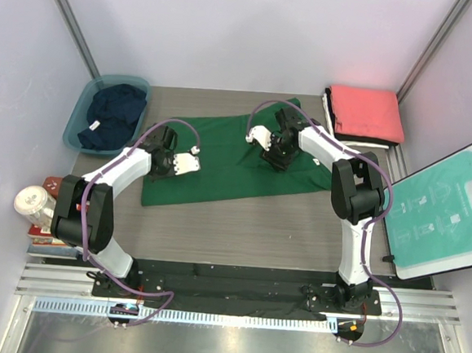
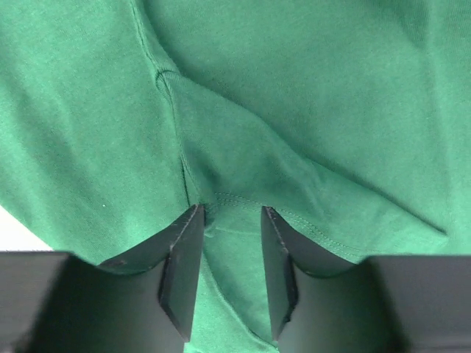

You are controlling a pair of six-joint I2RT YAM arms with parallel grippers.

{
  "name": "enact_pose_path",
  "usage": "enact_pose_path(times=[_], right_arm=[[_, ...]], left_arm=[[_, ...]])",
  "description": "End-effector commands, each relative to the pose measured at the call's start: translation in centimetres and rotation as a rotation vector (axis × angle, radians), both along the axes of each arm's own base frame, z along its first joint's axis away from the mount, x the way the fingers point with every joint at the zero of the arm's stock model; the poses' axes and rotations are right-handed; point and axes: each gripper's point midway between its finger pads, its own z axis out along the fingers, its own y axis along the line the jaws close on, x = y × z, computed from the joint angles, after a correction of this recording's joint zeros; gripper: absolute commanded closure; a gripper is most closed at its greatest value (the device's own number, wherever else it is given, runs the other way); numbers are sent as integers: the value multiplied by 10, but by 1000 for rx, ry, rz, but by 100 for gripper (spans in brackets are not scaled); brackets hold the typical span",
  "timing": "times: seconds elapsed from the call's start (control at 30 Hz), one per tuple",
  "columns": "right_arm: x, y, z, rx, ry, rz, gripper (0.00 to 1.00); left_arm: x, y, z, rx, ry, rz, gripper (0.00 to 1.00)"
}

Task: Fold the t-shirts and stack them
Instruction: Fold the flattened tshirt in 1/3 of the way

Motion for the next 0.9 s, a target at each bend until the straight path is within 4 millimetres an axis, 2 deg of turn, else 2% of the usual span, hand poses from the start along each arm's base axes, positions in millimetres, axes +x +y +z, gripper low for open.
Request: enact_pose_path(times=[0.0, 0.07, 0.17, 0.2, 0.3, 0.47, 0.53, 0.6, 0.7, 0.87], right_arm=[[7, -1, 5, -4, -34, 11, 59], [7, 0, 6, -4, -35, 18, 63], [5, 0, 8, -3, -33, 26, 80], [6, -1, 8, -6, -34, 25, 89], [9, 1, 13, -4, -47, 29, 99], [24, 5, 32, 7, -100, 32, 99], [26, 7, 39, 3, -103, 53, 86], [19, 4, 40, -8, -72, 69, 70], [9, 7, 42, 11, -47, 89, 66], [-7, 7, 34, 20, 15, 88, 64]], left_arm=[[5, -4, 7, -19, -31, 7, 100], [4, -3, 6, -13, -29, 0, 100], [4, -3, 5, -13, -29, 0, 100], [4, -3, 5, -15, -28, 1, 100], [6, -4, 5, -17, -33, -2, 100], [6, -4, 4, -18, -31, -2, 100], [6, -4, 5, -18, -37, -2, 100], [6, -4, 5, -16, -39, -2, 100], [4, -3, 4, -16, -36, -1, 100], [3, -3, 4, -17, -36, 2, 100]])
